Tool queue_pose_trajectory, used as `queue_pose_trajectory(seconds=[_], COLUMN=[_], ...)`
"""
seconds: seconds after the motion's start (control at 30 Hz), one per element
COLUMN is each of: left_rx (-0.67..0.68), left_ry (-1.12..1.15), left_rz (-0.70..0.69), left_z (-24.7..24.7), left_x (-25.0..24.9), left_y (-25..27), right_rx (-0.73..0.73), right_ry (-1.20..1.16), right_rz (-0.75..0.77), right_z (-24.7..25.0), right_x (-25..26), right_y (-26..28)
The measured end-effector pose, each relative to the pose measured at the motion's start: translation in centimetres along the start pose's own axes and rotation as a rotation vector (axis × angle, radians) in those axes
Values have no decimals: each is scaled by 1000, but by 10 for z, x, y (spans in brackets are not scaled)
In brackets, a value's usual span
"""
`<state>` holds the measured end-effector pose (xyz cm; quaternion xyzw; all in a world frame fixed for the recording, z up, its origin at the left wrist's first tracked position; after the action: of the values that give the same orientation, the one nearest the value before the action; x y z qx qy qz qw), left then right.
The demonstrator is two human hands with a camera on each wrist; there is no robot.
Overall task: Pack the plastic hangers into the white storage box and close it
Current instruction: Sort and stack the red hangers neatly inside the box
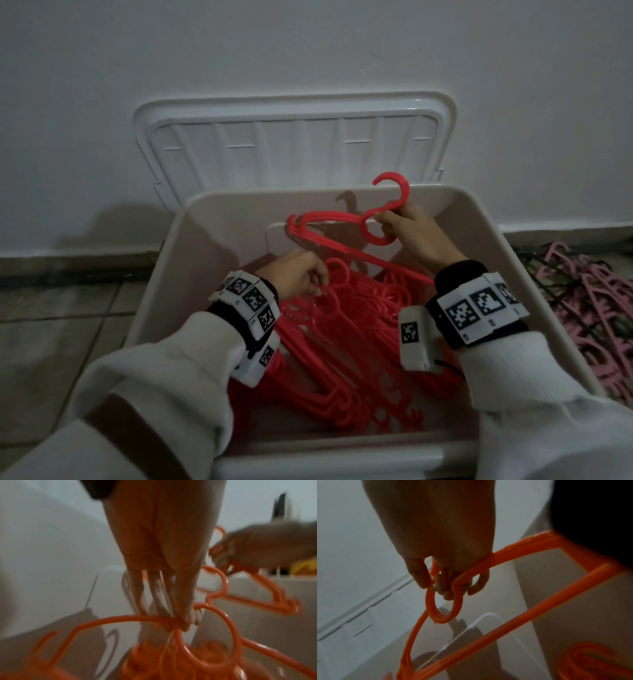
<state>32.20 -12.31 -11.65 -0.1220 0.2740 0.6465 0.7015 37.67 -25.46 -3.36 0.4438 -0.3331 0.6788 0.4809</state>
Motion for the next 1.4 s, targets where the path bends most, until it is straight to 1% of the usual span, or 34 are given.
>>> queue_pose_trajectory(seconds=[0.07,0.13,0.33,0.43,0.53,0.63,0.7,0.77,0.8,0.83,0.87,0.93,0.97,1.0,1.17,1.23,1.3,1.4], left_rx=[-50,-134,-344,-410,-454,-566,-673,-781,-784,-710,-562,-182,-41,44,236,279,270,211], left_ry=[54,109,224,301,350,319,239,123,66,11,-46,-130,-165,-198,-196,-225,-220,-204], left_rz=[-61,-103,-114,-120,-122,-131,-187,-244,-239,-205,-156,-89,-75,-66,30,36,29,35], left_z=[17,33,64,68,68,76,88,100,102,97,85,42,20,3,-54,-67,-73,-75], left_x=[-15,-25,-40,-45,-49,-52,-58,-66,-68,-68,-63,-51,-45,-37,3,8,9,13], left_y=[3,5,8,9,11,15,22,31,33,29,20,8,5,4,0,1,0,0], right_rx=[16,68,294,349,355,325,302,248,218,190,164,104,86,76,90,103,114,133], right_ry=[1,15,150,174,153,47,-21,-43,-43,-30,-21,-23,-17,-8,38,86,108,136], right_rz=[-3,-11,-21,21,45,16,-34,-64,-78,-94,-108,-131,-137,-135,-96,-63,-48,-38], right_z=[-2,-9,-38,-48,-50,-44,-41,-35,-32,-28,-25,-17,-14,-12,-11,-13,-13,-15], right_x=[1,0,-9,-10,-9,-9,-14,-19,-20,-20,-20,-21,-21,-21,-19,-15,-13,-13], right_y=[1,3,7,10,11,9,7,4,3,1,0,-2,-3,-3,-3,-2,-2,-1])
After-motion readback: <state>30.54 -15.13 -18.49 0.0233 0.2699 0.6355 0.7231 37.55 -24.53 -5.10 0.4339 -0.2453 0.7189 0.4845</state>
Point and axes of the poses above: each hand's wrist, its own y-axis away from the middle knuckle, its own z-axis out of the back of the hand, x = y × z, the point moved 10 cm from there along -y, towards the middle knuckle, and after that the axes turned 6 degrees about -x, right-handed, at the moved point
